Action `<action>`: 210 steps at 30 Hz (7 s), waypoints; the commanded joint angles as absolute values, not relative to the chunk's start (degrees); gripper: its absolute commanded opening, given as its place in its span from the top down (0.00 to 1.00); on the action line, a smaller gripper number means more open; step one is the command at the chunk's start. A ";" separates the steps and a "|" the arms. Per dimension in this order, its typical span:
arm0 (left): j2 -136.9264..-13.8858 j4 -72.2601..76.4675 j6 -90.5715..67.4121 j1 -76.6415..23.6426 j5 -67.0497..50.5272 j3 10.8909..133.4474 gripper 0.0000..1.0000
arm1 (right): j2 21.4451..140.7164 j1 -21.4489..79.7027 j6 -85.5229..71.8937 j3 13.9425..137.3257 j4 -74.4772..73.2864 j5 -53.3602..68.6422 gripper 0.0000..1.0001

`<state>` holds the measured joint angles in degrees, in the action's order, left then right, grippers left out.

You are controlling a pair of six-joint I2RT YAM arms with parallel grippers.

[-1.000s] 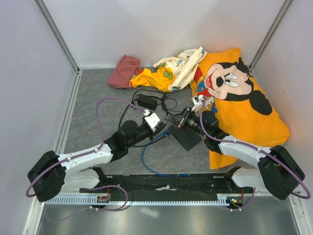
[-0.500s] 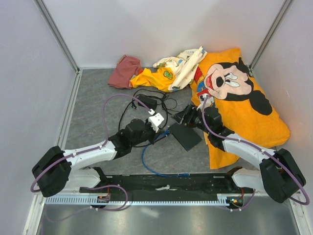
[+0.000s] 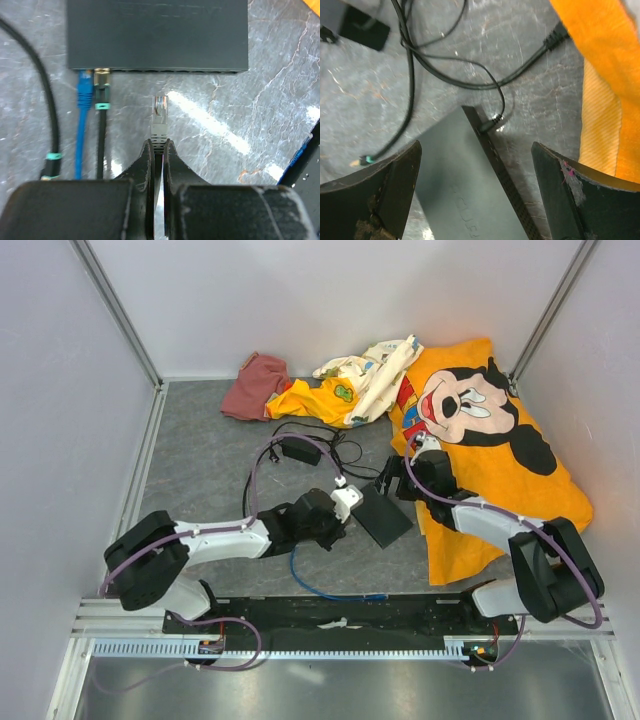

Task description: Insert the plug into the switch port

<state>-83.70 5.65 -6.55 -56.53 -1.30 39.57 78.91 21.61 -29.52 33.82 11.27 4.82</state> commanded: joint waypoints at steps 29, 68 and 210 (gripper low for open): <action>-93.70 12.83 -12.75 -57.83 10.73 44.39 0.98 | 88.94 20.83 -27.68 35.77 14.94 17.57 0.02; -93.43 13.39 -12.83 -59.94 16.79 42.89 0.98 | 93.87 20.22 -28.04 37.71 12.83 22.94 0.04; -85.44 11.35 -13.88 -54.67 13.44 42.63 0.37 | 86.31 23.56 -21.10 44.47 -5.89 2.47 0.02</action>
